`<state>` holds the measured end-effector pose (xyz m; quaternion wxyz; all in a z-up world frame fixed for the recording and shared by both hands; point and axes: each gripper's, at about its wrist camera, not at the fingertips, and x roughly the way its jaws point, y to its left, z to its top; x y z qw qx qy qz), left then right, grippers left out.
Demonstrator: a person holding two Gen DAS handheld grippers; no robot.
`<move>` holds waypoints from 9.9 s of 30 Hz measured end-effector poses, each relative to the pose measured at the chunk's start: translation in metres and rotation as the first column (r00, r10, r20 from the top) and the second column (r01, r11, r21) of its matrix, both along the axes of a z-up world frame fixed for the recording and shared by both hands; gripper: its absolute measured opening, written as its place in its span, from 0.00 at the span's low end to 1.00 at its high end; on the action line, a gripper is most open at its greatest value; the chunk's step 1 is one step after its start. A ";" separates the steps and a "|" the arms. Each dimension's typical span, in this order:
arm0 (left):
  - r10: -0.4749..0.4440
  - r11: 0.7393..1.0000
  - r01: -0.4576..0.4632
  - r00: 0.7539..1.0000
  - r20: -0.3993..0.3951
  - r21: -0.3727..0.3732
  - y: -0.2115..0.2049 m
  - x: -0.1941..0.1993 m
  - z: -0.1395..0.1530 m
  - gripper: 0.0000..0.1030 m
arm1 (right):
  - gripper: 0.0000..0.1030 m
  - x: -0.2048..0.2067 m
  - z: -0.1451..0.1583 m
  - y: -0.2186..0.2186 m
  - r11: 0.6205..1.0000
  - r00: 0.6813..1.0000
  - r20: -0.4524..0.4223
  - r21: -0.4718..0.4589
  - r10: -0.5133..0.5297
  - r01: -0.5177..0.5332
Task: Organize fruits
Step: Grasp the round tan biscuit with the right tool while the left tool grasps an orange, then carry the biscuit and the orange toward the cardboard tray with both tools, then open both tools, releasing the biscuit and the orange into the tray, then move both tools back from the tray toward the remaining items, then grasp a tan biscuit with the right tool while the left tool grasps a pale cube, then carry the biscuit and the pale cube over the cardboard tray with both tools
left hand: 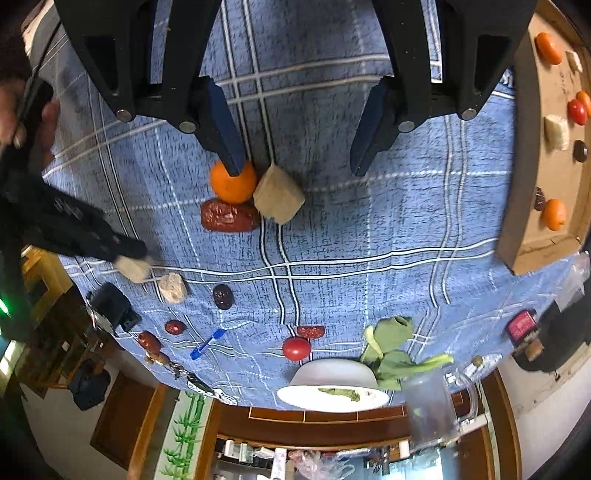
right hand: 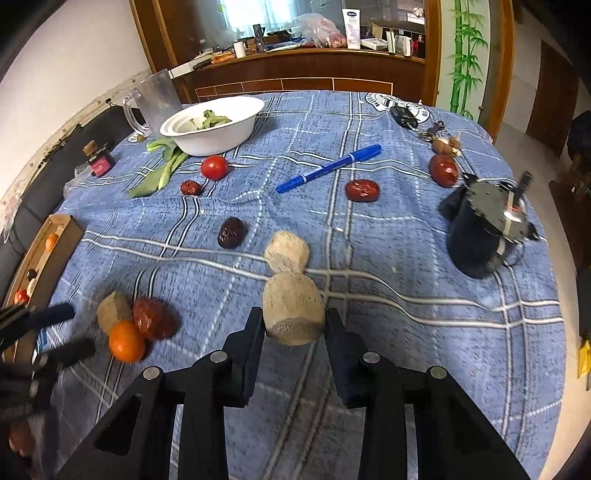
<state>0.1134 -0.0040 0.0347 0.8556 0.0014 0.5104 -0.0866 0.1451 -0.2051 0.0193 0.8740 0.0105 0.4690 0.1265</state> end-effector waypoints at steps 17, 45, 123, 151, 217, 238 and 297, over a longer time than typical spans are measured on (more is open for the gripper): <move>0.069 0.992 -0.071 0.997 -0.023 -0.101 -0.025 0.005 -0.022 0.38 | 0.34 -0.015 0.004 -0.026 0.998 1.000 -0.006 0.059 -0.030 0.030; 0.075 0.987 -0.079 0.997 -0.034 -0.137 -0.005 -0.009 -0.021 0.27 | 0.33 -0.008 -0.009 -0.014 0.997 1.000 0.011 -0.080 0.012 -0.011; 0.448 0.894 -0.440 0.884 0.137 -0.082 0.321 -0.154 0.038 0.28 | 0.34 -0.053 0.063 0.375 0.859 0.852 0.111 -0.058 0.512 -0.509; 0.446 0.892 -0.442 0.895 0.025 -0.090 0.326 -0.119 -0.007 0.28 | 0.34 -0.007 -0.001 0.456 0.792 0.794 -0.014 -0.067 0.608 -0.607; 0.349 0.936 -0.351 0.922 0.166 -0.016 0.209 -0.135 0.048 0.58 | 0.59 -0.100 0.035 0.255 0.931 0.930 0.022 -0.027 0.366 -0.365; 0.086 0.995 -0.091 0.991 0.105 0.046 0.041 -0.071 0.033 0.66 | 0.66 -0.030 0.029 0.022 0.997 0.998 0.052 -0.063 -0.039 0.042; 0.130 0.991 -0.126 0.983 0.126 -0.039 0.080 -0.080 0.037 0.29 | 0.32 -0.072 0.035 0.070 0.995 0.992 0.089 -0.057 0.087 -0.082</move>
